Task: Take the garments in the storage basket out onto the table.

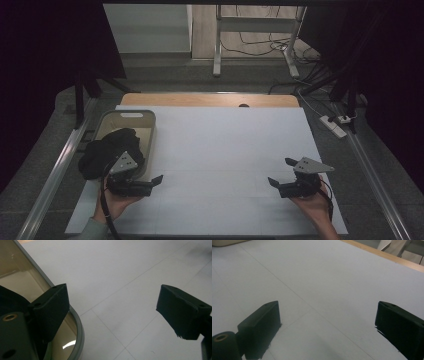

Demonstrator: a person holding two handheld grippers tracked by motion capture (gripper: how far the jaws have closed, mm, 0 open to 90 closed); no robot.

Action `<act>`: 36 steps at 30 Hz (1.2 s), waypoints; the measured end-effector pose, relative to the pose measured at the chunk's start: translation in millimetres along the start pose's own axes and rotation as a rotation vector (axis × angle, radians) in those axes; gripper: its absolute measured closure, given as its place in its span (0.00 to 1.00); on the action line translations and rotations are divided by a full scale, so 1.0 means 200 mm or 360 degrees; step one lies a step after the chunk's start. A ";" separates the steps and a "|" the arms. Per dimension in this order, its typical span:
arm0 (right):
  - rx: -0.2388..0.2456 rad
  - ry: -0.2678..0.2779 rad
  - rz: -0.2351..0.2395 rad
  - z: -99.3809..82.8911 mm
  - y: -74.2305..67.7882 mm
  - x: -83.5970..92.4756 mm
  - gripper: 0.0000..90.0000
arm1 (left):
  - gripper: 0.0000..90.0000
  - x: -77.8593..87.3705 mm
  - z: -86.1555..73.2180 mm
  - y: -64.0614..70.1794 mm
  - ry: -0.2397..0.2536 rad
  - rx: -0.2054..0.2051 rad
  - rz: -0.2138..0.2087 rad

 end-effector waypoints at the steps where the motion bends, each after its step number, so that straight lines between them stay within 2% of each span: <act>1: -0.0010 0.0003 0.0001 0.00 0.00 0.00 0.07 | 0.13 0.00 0.00 0.00 0.0005 0.0004 0.0002; 8: -0.0036 -0.0009 0.0014 -0.01 0.01 -0.01 0.07 | 0.13 0.01 -0.01 -0.02 0.0045 0.0015 0.0020; 13: -0.0048 -0.0020 0.0014 -0.02 0.01 -0.01 0.07 | 0.13 0.01 -0.01 -0.03 0.0037 0.0015 0.0025; 17: -0.0060 -0.0027 0.0015 -0.02 0.02 -0.02 0.07 | 0.13 0.01 0.00 -0.04 0.0032 0.0021 0.0064; 20: -0.0069 -0.0041 -0.0010 -0.03 0.04 -0.03 0.07 | 0.15 0.01 0.00 -0.04 0.0038 0.0016 0.0067; 23: -0.0104 -0.0035 0.0020 -0.02 0.04 -0.04 0.07 | 0.14 0.02 -0.01 -0.04 0.0035 0.0000 0.0066; 26: -0.0082 -0.0059 0.0011 -0.03 0.04 -0.04 0.07 | 0.15 0.03 0.01 -0.04 0.0044 -0.0008 0.0069; 28: -0.0080 -0.0044 0.0007 -0.02 0.03 -0.04 0.07 | 0.15 0.04 0.02 -0.03 0.0061 -0.0011 0.0062; 36: -0.0061 -0.0077 0.0017 -0.03 0.02 -0.06 0.07 | 0.14 0.05 0.09 -0.04 0.0051 -0.0056 0.0057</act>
Point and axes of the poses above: each handheld gripper's, and its own axes: x roughly backward along the jaws, z roughly out of its top, y roughly to its right, the point moved 7 cm from there along -x, roughly forward along the jaws, and after that the axes turned 12 degrees about -x, right-handed, at the moved point
